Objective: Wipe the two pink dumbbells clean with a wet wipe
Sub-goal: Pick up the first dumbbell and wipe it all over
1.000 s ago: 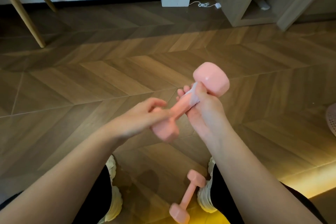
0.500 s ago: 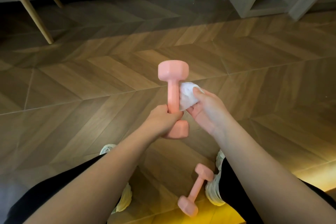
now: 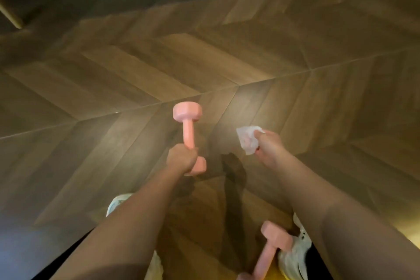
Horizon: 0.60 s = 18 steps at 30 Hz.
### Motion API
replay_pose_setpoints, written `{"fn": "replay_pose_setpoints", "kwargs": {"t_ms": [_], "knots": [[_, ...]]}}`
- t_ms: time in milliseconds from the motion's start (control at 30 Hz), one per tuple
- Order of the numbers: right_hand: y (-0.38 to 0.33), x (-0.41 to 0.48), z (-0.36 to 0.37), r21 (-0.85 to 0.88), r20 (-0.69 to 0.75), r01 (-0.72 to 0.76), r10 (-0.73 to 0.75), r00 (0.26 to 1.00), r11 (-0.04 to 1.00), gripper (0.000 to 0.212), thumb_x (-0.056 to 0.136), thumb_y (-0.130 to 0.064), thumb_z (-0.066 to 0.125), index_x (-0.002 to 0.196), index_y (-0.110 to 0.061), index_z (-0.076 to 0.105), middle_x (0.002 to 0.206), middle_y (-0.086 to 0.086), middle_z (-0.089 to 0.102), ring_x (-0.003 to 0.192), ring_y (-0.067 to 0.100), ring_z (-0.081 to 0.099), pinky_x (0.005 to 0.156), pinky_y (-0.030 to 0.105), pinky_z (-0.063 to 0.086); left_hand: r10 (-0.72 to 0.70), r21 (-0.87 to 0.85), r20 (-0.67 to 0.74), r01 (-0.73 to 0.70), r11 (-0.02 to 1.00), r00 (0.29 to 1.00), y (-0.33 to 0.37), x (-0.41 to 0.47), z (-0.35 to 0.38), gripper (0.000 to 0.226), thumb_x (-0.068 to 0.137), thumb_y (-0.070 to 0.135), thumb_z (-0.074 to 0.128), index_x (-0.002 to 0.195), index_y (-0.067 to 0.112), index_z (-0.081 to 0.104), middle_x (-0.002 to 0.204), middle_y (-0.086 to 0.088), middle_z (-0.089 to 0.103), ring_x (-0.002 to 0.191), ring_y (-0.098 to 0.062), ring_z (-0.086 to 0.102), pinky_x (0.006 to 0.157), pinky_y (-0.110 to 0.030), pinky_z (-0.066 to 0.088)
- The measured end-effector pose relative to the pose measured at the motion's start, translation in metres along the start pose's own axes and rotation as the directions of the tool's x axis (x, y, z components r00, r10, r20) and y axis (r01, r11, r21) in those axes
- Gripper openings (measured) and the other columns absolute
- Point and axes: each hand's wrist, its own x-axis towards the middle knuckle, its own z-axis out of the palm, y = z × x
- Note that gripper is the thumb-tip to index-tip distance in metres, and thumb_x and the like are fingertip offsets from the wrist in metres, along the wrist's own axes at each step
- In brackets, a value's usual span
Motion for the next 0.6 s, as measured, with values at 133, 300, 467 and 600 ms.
{"fn": "replay_pose_setpoints", "kwargs": {"t_ms": [133, 300, 467, 600], "knots": [[0.012, 0.041, 0.016, -0.05, -0.008, -0.044, 0.044, 0.999, 0.998, 0.034, 0.099, -0.005, 0.049, 0.131, 0.002, 0.056, 0.129, 0.024, 0.06, 0.117, 0.039, 0.06, 0.101, 0.047, 0.048, -0.024, 0.042, 0.005, 0.024, 0.999, 1.0, -0.009, 0.044, 0.017, 0.047, 0.099, 0.033, 0.054, 0.131, -0.003, 0.057, 0.131, -0.022, 0.062, 0.12, -0.037, 0.059, 0.083, -0.035, 0.045], [0.026, 0.062, 0.024, -0.077, 0.031, -0.035, 0.037, 0.999, 0.996, 0.036, 0.1, -0.008, 0.049, 0.135, -0.002, 0.055, 0.12, 0.018, 0.064, 0.106, 0.033, 0.064, 0.096, 0.044, 0.052, 0.005, 0.101, -0.009, -0.005, 0.995, 1.0, -0.011, 0.076, 0.026, 0.048, 0.099, 0.037, 0.054, 0.129, -0.002, 0.057, 0.127, -0.021, 0.062, 0.115, -0.035, 0.06, 0.074, -0.033, 0.038], [0.032, 0.066, 0.027, -0.068, 0.077, -0.051, 0.056, 0.995, 0.996, 0.039, 0.1, -0.01, 0.05, 0.138, -0.007, 0.053, 0.127, 0.016, 0.063, 0.112, 0.03, 0.063, 0.101, 0.043, 0.05, -0.003, 0.076, -0.011, 0.003, 0.997, 1.0, -0.01, 0.088, 0.033, 0.048, 0.098, 0.036, 0.057, 0.129, -0.001, 0.057, 0.124, -0.019, 0.063, 0.11, -0.034, 0.062, 0.072, -0.033, 0.039], [0.032, 0.065, 0.025, -0.067, 0.094, -0.067, 0.073, 0.993, 0.996, 0.039, 0.1, -0.01, 0.049, 0.139, -0.008, 0.053, 0.131, 0.015, 0.061, 0.116, 0.029, 0.061, 0.104, 0.043, 0.048, -0.012, 0.076, -0.024, 0.013, 0.997, 1.0, -0.008, 0.089, 0.038, 0.048, 0.097, 0.035, 0.059, 0.127, -0.002, 0.058, 0.124, -0.02, 0.063, 0.111, -0.035, 0.062, 0.073, -0.033, 0.04]]}}
